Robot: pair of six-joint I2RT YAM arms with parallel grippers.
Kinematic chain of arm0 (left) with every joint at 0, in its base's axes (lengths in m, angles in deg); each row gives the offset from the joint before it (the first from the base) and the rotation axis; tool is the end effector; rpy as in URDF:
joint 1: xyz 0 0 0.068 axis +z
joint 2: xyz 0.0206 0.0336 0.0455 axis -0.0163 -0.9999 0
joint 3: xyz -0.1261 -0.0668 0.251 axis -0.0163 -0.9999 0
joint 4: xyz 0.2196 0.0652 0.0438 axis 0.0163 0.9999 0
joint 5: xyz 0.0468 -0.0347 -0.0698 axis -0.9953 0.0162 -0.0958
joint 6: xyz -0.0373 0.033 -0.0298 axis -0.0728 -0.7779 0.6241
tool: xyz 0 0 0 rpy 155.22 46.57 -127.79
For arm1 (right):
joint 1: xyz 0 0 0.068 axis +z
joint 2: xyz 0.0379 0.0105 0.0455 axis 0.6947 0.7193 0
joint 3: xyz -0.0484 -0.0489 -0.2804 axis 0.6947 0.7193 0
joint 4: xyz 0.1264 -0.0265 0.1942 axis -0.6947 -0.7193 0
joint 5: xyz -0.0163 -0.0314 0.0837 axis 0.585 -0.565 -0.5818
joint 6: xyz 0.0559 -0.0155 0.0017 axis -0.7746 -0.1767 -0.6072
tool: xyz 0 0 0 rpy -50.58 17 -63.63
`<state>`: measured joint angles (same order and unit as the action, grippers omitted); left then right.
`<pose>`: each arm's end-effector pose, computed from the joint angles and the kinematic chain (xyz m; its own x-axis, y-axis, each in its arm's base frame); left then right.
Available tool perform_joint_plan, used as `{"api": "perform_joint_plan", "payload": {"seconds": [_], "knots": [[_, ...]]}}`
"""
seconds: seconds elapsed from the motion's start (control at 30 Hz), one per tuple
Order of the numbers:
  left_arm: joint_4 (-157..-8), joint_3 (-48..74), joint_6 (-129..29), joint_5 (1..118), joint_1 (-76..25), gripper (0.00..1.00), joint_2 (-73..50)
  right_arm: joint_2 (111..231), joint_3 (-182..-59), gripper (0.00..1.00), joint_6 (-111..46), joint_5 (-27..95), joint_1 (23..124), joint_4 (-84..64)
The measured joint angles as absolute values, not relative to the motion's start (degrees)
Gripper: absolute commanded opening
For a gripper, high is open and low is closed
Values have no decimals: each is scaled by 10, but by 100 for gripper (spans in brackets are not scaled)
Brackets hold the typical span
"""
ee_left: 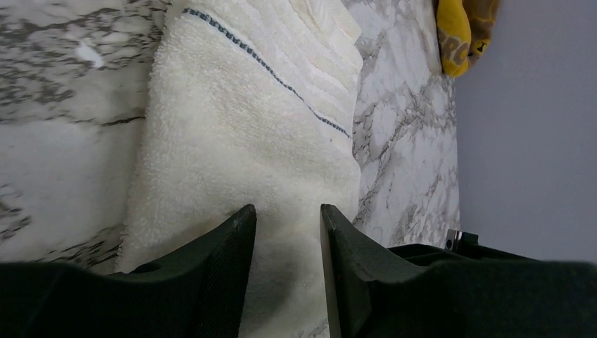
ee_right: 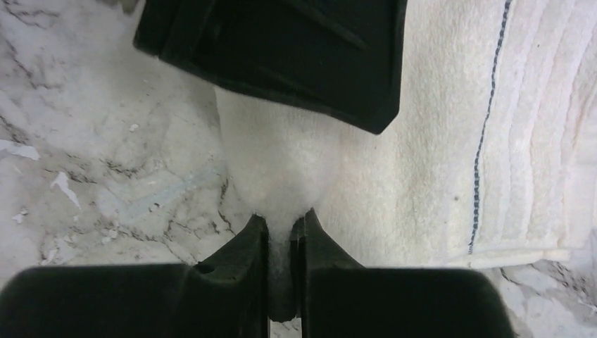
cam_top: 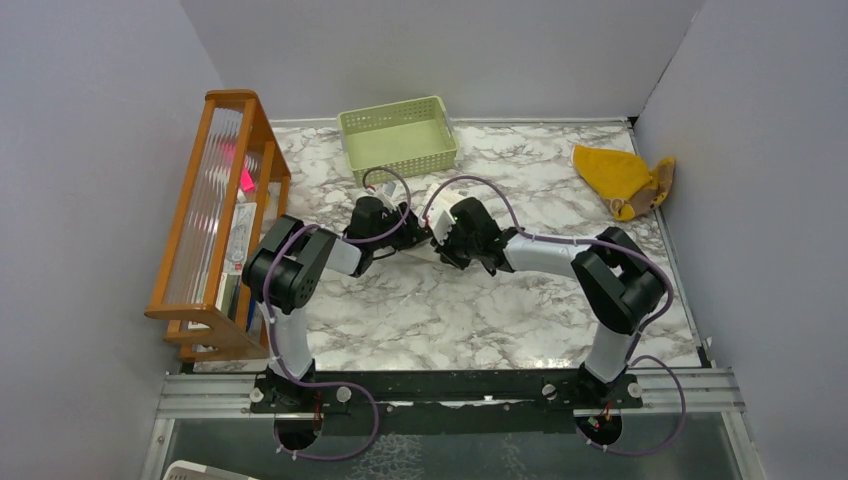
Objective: Roll the towels
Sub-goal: Roll the towel at the center of the board.
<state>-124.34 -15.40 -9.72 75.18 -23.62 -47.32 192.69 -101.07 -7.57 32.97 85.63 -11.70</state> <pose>0.3223 -0.1659 0.1578 -0.7844 -0.4286 -0.4484 0.1705 0.5460 -0.8203 0.2568 0.2366 0.1854 -0.3110 -0.6831 -0.6607 -0.8690 0.4860 -0.0934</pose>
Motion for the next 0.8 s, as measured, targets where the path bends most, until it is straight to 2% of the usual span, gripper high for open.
{"api": "perform_joint_plan", "payload": {"seconds": [0.17,0.37,0.57,0.8], "knots": [[-1199,-167,-77,775,-189,47,-436,1931,-1018,1,-111,274,849,-120],[-1131,-175,-84,768,-113,49,-369,1928,-1002,1,-198,119,787,-123],[-1105,-183,-111,774,-119,49,-331,1963,-996,1,-319,-68,699,-87],[-1095,-189,-155,811,-154,45,-289,2026,-985,1,-446,-175,656,-39]]}}
